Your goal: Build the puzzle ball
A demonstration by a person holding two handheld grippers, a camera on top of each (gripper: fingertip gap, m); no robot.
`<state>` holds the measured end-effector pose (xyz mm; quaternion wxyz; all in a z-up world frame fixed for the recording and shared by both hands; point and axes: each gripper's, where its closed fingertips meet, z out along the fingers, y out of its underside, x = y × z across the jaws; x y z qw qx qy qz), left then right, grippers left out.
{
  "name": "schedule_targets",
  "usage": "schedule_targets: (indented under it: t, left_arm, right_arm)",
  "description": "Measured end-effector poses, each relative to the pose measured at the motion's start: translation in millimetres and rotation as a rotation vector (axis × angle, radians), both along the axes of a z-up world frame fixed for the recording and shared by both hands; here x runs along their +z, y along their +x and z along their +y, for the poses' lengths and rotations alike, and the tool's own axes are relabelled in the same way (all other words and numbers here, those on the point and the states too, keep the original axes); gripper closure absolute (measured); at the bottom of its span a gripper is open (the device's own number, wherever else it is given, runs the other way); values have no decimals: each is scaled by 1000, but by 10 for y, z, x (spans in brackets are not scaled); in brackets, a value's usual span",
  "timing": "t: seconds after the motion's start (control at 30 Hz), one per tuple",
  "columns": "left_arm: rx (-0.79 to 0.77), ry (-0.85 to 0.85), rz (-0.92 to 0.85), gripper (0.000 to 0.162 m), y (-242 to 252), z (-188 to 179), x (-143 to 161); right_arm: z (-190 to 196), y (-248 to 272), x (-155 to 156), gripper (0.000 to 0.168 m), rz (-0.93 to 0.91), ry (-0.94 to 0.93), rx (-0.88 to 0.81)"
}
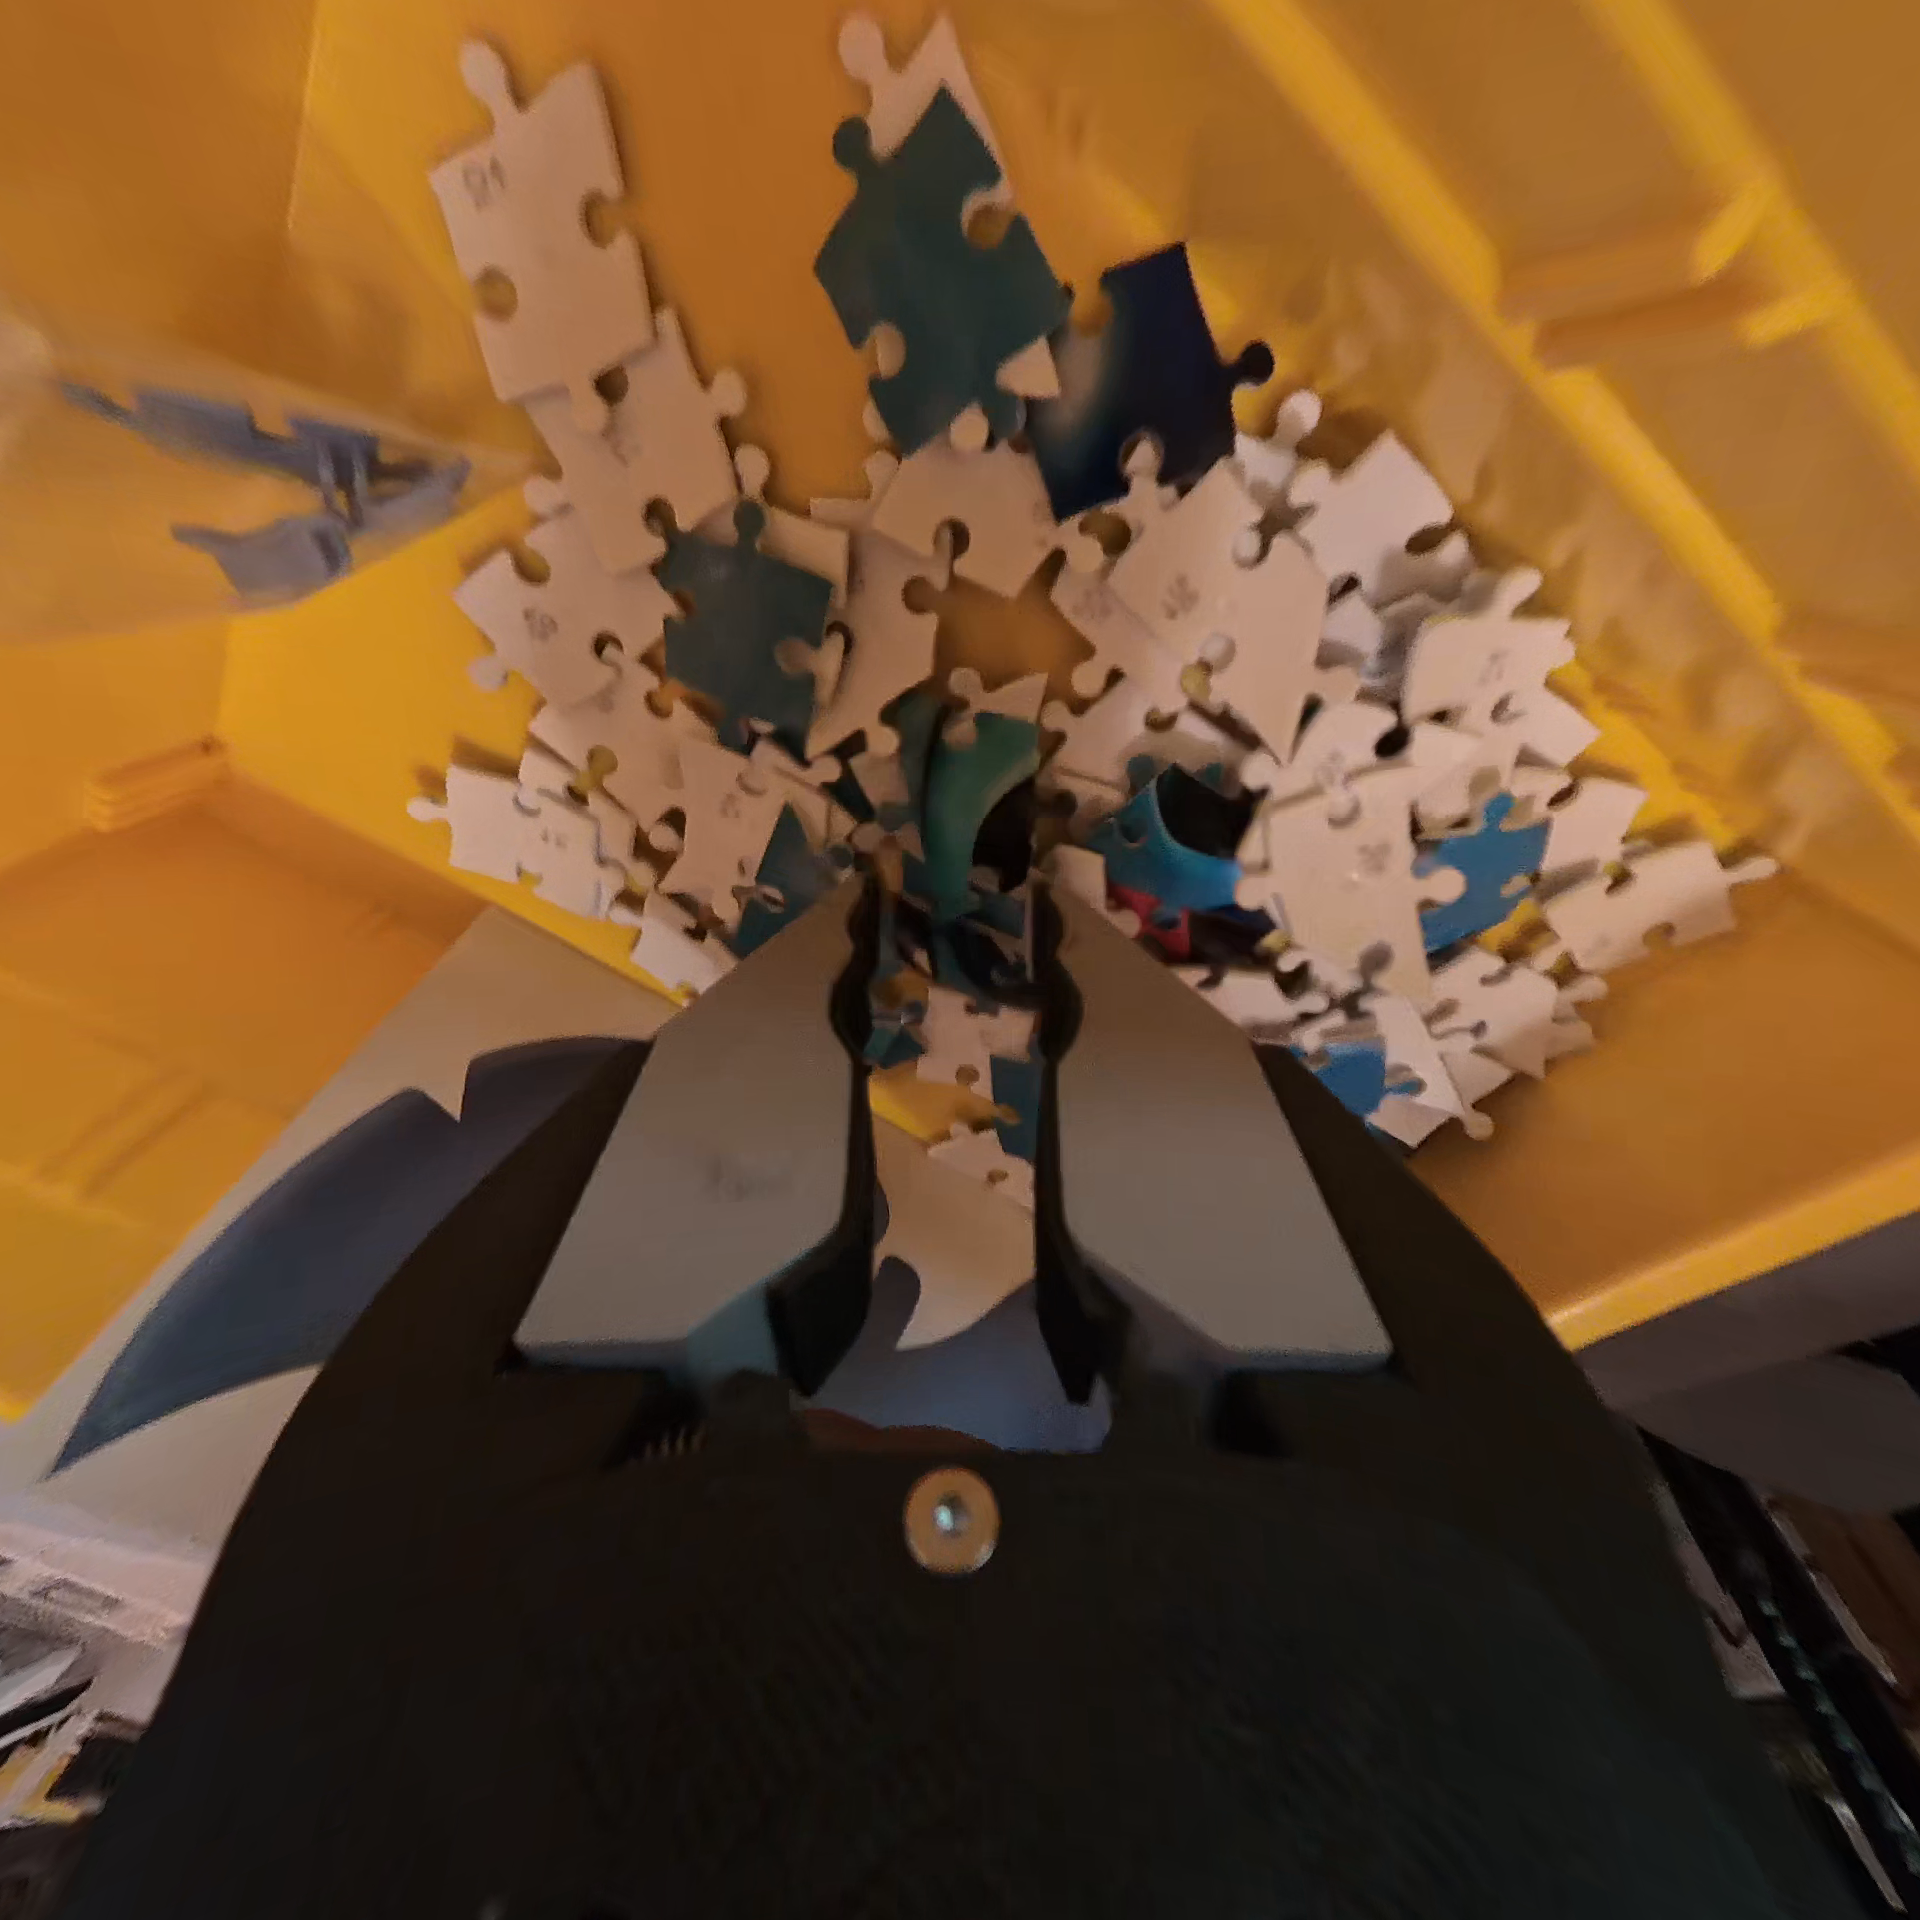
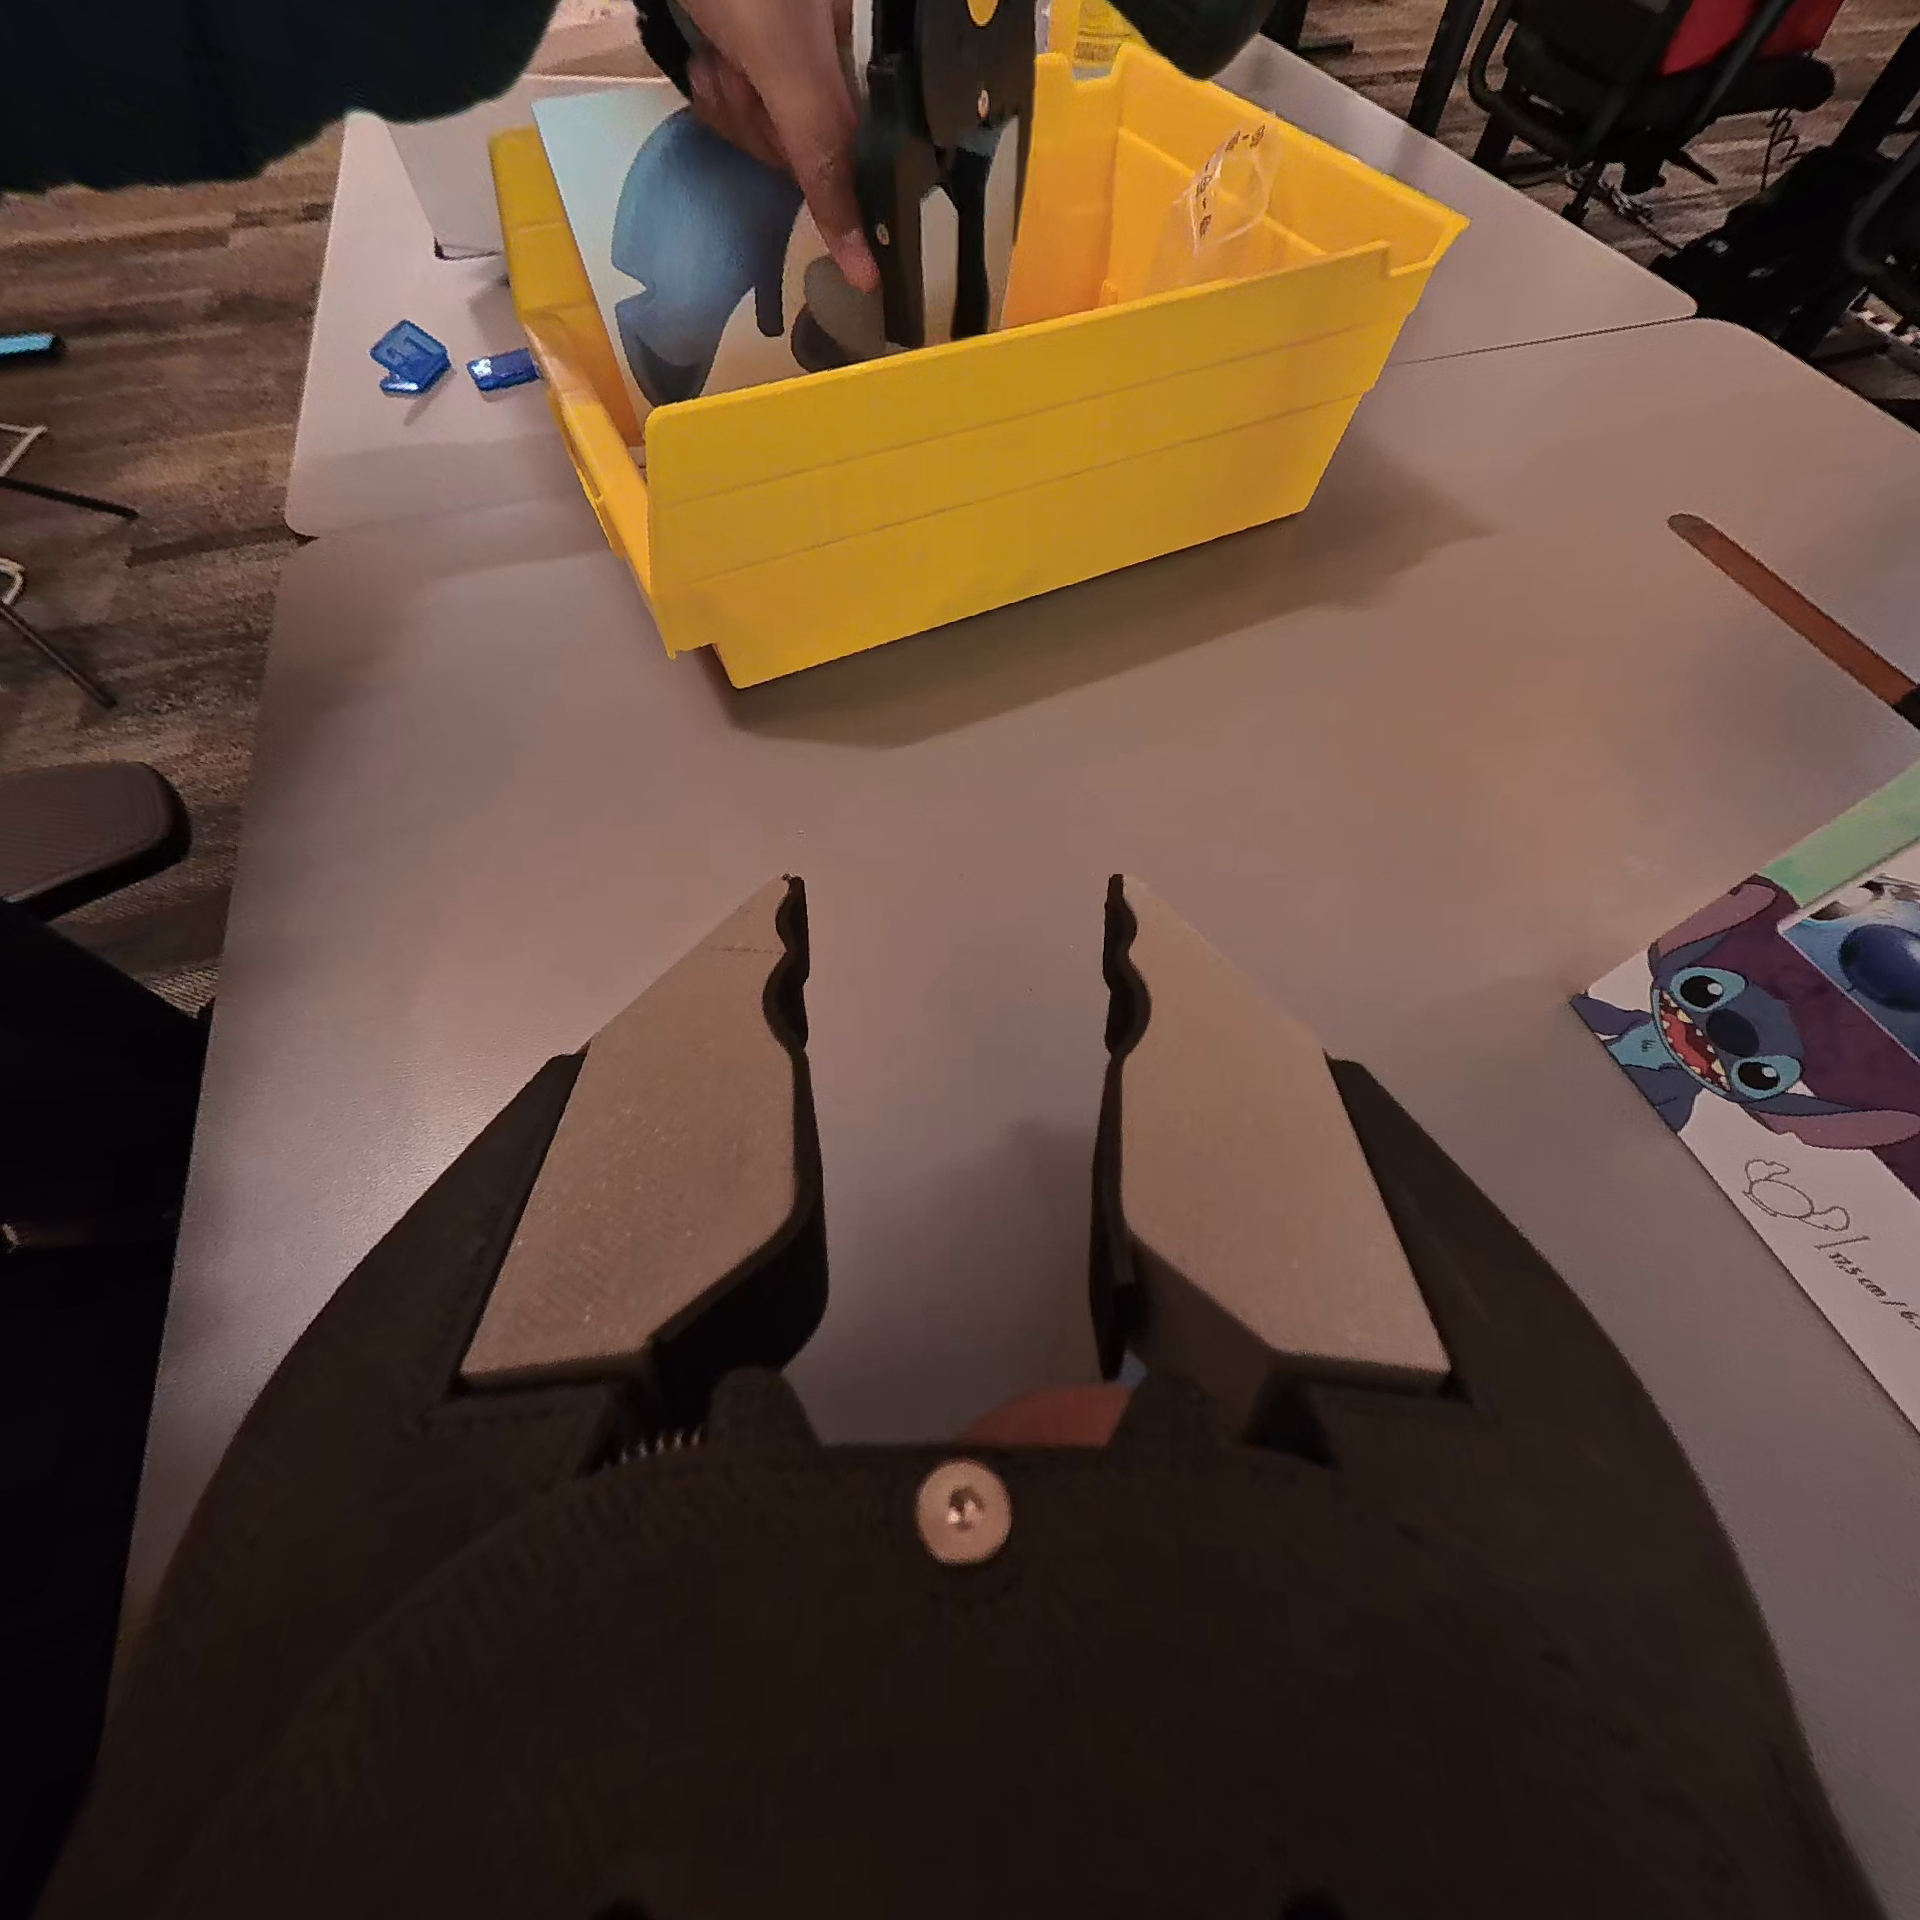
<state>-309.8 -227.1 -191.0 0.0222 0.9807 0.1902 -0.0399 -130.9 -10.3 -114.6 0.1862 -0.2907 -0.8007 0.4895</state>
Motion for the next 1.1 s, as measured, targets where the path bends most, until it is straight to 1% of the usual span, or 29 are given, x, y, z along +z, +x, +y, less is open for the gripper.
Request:
schedule_targets:
  t: [0.1, 0.23, 0.3, 0.37, 0.5, 0.53, 0.57, 0.6, 0.63, 0.73, 0.77, 0.8, 0.83, 0.93, 1.1]
  left_arm:
    - [-28, 28, 10, 143, -35, 78, -16]
    - [-40, 48, 37, 145, -82, 75, 41]
    - [-42, 108, 27, 145, -55, 102, 138]
    - [-27, 220, -78, 145, 116, 185, 259]
    - [19, 434, -365, 145, 486, 353, 474]
    - [40, 463, -434, 144, 552, 376, 502]
    - [61, 459, -465, 140, 564, 364, 487]
    - [82, 422, -458, 133, 527, 317, 424]
    - [106, 362, -425, 130, 456, 240, 334]
    - [175, 188, -280, 130, 176, 13, 89]
    - [181, 168, -259, 137, 129, -8, 61]
    - [184, 171, -231, 137, 73, 1, 56]
    - [186, 171, -194, 131, 9, 2, 58]
    - [170, 159, -111, 131, -109, -22, 100]
    - [131, 184, -100, 130, -30, -1, 192]
  right_arm:
    - [11, -3, 11, 114, 9, 5, -7]
    - [35, -7, 31, 115, 6, -9, -10]
    - [40, -4, 28, 115, 5, -8, -9]
    - [38, 4, 25, 115, 6, -5, -6]
    - [12, 24, 21, 115, 6, -1, 4]
    - [7, 27, 20, 115, 6, 1, 6]
    - [2, 31, 20, 115, 7, 1, 7]
    - [-4, 35, 23, 115, 7, 1, 9]
    - [-8, 38, 25, 115, 8, 1, 10]
    - [-16, 46, 27, 115, 10, 3, 11]
    - [-16, 49, 26, 115, 11, 4, 11]
    - [-15, 50, 24, 115, 11, 5, 11]
    - [-12, 50, 21, 115, 11, 6, 9]
    - [-2, 53, 14, 116, 10, 8, 8]
    - [2, 59, 4, 116, 9, 11, 10]
